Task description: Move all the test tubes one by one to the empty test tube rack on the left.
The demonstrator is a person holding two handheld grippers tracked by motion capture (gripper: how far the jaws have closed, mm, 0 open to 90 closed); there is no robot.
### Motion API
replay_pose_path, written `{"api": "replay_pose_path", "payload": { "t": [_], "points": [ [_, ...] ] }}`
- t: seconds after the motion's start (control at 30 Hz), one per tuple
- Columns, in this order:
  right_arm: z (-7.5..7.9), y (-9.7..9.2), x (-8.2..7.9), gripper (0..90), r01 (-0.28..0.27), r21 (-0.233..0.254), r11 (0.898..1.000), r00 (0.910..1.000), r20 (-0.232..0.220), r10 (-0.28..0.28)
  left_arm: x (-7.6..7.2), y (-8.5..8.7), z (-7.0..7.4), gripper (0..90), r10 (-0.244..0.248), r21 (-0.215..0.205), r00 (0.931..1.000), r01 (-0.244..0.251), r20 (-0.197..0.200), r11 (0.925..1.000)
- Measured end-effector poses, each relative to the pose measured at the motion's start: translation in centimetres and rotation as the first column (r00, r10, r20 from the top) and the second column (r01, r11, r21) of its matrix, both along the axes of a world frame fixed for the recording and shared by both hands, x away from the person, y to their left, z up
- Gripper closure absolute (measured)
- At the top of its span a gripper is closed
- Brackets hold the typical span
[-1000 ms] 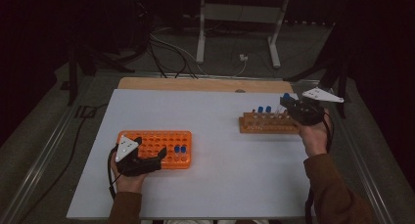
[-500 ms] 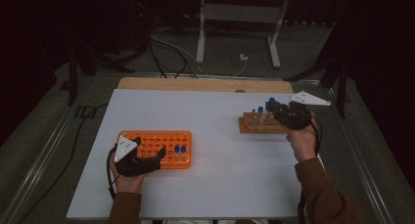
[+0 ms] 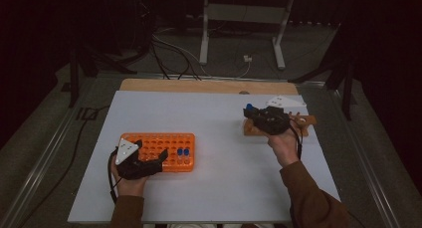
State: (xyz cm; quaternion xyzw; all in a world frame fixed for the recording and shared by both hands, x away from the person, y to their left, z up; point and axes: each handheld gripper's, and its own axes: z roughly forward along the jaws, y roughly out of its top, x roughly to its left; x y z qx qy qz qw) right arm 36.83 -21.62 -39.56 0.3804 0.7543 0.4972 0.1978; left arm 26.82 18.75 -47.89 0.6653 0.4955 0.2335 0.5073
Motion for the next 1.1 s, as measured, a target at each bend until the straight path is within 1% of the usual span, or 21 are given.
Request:
{"api": "replay_pose_path", "payload": {
  "t": [0.17,0.23,0.33,0.43,0.57,0.67,0.73,0.8,0.87,0.93,1.0,1.03,1.1],
  "points": [
    [0.0,2.1,-0.2,77.2,-0.045,0.008,0.999,0.999,-0.004,0.046,0.0,-0.2,0.0,0.9,-0.002,0.001,1.0,0.002,0.003,1.0],
    [0.1,2.9,-0.2,77.2,-0.062,0.003,0.998,0.9981,-0.004,0.062,0.2,-0.4,0.1,0.9,0.004,-0.002,1.0,-0.004,0.006,1.0],
    [0.0,4.0,-0.2,77.2,-0.083,0.006,0.996,0.9964,-0.016,0.084,0.6,-0.7,0.6,0.9,0.001,0.006,0.9999,-0.002,0.015,1.0],
    [0.1,5.2,-0.1,77.2,-0.107,0.003,0.994,0.9941,-0.018,0.107,0.9,-1.0,1.5,0.9,-0.006,0.007,0.9992,0.006,0.039,1.0],
    [0.2,6.7,-0.2,77.2,-0.137,0.003,0.991,0.9904,-0.019,0.137,1.6,-1.6,2.6,1.7,-0.043,0.032,0.9979,0.041,0.049,0.9987],
    [0.3,7.8,-0.2,77.2,-0.155,0.006,0.988,0.9878,-0.019,0.155,2.2,-2.1,3.2,3.3,-0.072,0.03,0.9957,0.07,0.058,0.9971],
    [0.4,8.5,-0.1,77.2,-0.164,0.006,0.986,0.9862,-0.019,0.164,2.6,-2.5,3.7,4.3,-0.095,0.041,0.9937,0.093,0.059,0.9948],
    [0.5,9.2,-0.1,77.2,-0.173,0.005,0.985,0.9847,-0.021,0.173,2.9,-2.9,4.0,4.9,-0.116,0.049,0.9912,0.113,0.063,0.9923],
    [0.5,9.8,-0.1,77.1,-0.182,0.001,0.983,0.9831,-0.02,0.182,3.1,-3.4,4.3,6.0,-0.138,0.048,0.9884,0.135,0.064,0.9897],
    [0.5,10.4,-0.1,77.1,-0.193,-0.005,0.981,0.9809,-0.02,0.193,3.3,-3.9,4.5,7.5,-0.158,0.034,0.9855,0.156,0.063,0.9872],
    [0.4,10.9,-0.2,77.1,-0.206,-0.007,0.979,0.9784,-0.022,0.206,3.4,-4.6,4.5,8.7,-0.18,0.038,0.9818,0.178,0.062,0.9834],
    [0.4,11.1,-0.2,77.1,-0.211,-0.009,0.977,0.9772,-0.023,0.211,3.5,-4.9,4.5,9.7,-0.187,0.041,0.9803,0.185,0.064,0.982],
    [0.4,11.5,-0.2,77.1,-0.22,-0.005,0.975,0.9751,-0.029,0.22,3.7,-5.4,4.6,14.7,-0.199,0.049,0.9777,0.196,0.067,0.9793]
  ]
}}
